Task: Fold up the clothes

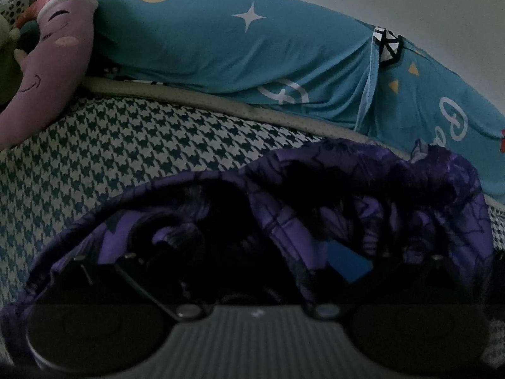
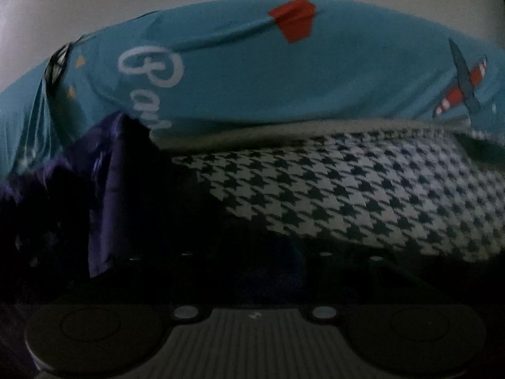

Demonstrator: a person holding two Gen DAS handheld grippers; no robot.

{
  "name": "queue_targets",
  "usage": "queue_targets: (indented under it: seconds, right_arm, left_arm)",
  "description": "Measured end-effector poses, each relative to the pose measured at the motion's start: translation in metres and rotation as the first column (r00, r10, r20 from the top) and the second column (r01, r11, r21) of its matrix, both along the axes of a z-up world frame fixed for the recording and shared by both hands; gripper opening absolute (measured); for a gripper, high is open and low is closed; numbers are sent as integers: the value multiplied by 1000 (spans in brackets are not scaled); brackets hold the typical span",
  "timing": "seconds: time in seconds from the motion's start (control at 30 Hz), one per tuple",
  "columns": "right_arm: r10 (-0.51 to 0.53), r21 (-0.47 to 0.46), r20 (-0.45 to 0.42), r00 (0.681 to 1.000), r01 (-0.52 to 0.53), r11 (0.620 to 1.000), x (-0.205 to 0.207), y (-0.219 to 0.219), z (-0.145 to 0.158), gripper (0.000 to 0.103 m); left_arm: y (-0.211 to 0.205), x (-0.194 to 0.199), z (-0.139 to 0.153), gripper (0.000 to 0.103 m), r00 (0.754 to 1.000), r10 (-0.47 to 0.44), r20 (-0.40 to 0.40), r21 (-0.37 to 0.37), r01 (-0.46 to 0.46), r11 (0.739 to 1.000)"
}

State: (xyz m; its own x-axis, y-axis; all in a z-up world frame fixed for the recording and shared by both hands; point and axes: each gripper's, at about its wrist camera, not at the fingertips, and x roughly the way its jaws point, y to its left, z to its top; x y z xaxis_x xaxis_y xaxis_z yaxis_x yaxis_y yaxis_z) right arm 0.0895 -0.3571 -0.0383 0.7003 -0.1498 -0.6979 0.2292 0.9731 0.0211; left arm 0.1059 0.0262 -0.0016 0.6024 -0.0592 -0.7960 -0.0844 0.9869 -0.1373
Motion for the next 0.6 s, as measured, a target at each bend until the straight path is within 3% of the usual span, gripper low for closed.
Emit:
queue_targets:
  seconds: [0.03,0.1,0.17,0.3,0.37,0.43,0.53,0.6]
  right_arm:
    - [7,-13,2,1000,-7,1000,1,3,-1,46]
    - [29,-28,8,1000,-29,999,1,8,-1,32]
    - [53,-41,15,998,-53,998,2,14,-2,10]
    - [0,-78,56,998,4,997,-1,15,5,4]
    - [-109,-108,89,990,119,987,-7,4,15,4]
    - [-243,-117,116,963,256,960,-13,-12,27,4]
    - [-406,-110,26,914,406,907,-16,-34,28,4]
    - [-470,-120,39,882,471,874,-27,-40,32,7]
  left_arm:
    - [0,0,0,103,1000,1,-1,-1,-1,1000]
    - [0,1,-1,103,1000,2,-7,-2,-2,1000]
    - [0,2,-2,103,1000,-1,-10,-2,1,1000]
    - [-1,4,-5,103,1000,-3,-15,4,3,1000]
    - [2,5,-4,103,1000,2,-17,-5,-2,1000]
    - [5,6,-3,103,1000,8,-15,-19,-8,1000]
    - [11,7,-2,103,1000,18,-13,-39,-19,999]
    - [14,8,-1,103,1000,20,-16,-51,-21,998]
